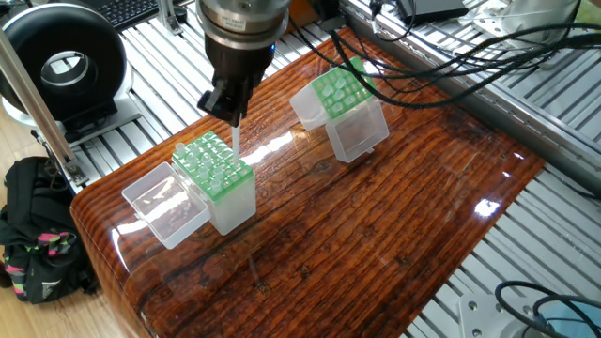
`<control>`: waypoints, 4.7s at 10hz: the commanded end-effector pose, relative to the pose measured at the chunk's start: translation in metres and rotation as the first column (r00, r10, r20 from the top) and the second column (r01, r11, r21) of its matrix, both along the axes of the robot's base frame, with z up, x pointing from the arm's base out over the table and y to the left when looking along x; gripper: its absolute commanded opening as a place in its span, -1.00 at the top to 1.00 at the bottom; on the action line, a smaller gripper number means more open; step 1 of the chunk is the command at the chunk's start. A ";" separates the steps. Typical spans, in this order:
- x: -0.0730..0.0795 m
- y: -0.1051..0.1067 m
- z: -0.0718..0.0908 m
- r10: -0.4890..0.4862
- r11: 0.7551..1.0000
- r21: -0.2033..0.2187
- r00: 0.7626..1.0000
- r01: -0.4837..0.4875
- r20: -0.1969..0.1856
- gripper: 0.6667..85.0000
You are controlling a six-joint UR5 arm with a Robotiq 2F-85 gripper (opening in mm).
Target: Transfer all large pipette tips from one holder to another
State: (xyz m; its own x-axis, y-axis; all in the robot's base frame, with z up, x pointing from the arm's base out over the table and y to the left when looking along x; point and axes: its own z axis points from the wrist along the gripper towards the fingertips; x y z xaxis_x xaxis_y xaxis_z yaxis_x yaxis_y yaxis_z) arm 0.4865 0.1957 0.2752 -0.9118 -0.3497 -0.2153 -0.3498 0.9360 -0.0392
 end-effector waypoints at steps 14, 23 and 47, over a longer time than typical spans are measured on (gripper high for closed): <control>0.006 0.002 -0.014 -0.016 1.000 0.023 1.000 0.016 -0.016 0.99; 0.011 0.004 -0.031 -0.019 1.000 0.011 1.000 0.019 -0.022 0.99; 0.048 -0.069 -0.022 0.192 0.977 -0.094 0.981 -0.191 -0.006 0.27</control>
